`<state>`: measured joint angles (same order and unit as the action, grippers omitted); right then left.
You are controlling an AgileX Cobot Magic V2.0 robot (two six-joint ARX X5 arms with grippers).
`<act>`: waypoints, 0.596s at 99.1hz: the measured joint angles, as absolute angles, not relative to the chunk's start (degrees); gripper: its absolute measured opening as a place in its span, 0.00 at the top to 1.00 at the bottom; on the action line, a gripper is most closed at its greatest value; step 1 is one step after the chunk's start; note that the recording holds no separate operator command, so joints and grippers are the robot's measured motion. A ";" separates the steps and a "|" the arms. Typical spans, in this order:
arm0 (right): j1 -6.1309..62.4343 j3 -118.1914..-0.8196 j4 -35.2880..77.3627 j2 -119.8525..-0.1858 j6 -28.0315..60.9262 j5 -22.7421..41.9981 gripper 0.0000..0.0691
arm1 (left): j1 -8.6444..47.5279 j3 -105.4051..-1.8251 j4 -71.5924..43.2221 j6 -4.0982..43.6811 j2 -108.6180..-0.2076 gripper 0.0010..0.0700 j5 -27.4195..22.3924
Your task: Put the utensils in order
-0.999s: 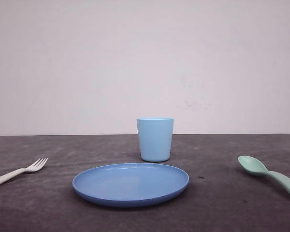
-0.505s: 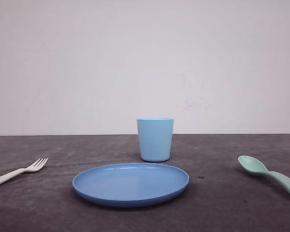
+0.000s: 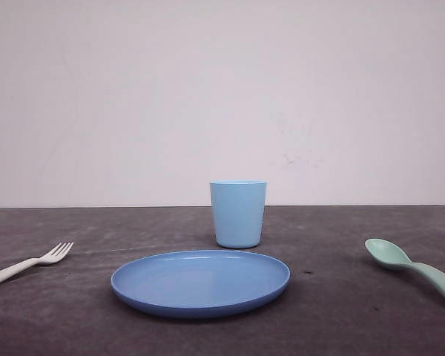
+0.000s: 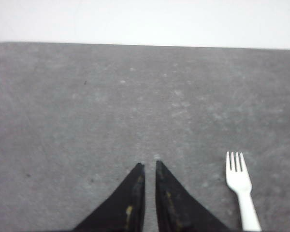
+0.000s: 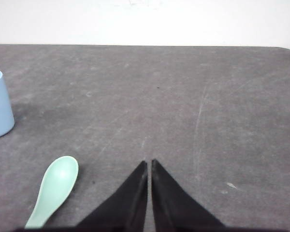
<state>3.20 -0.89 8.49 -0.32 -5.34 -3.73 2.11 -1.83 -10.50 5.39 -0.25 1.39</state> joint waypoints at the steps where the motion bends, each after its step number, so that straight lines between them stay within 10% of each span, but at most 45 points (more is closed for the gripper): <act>1: 3.20 -0.89 8.21 -0.32 -5.63 -3.84 0.98 | 2.13 -1.83 -10.48 5.87 -0.25 0.99 1.39; 35: 3.20 -11.38 6.55 -0.89 -17.96 -9.30 0.99 | 2.13 -5.98 -2.90 20.51 -0.43 0.99 -4.51; 59: 3.20 -30.79 21.91 -10.15 -18.24 -9.30 0.99 | 2.11 -22.15 -7.68 21.78 -5.37 0.99 -7.29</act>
<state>3.20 -30.79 21.91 -10.15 -18.24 -9.30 2.11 -22.15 -7.68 21.78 -5.37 -7.29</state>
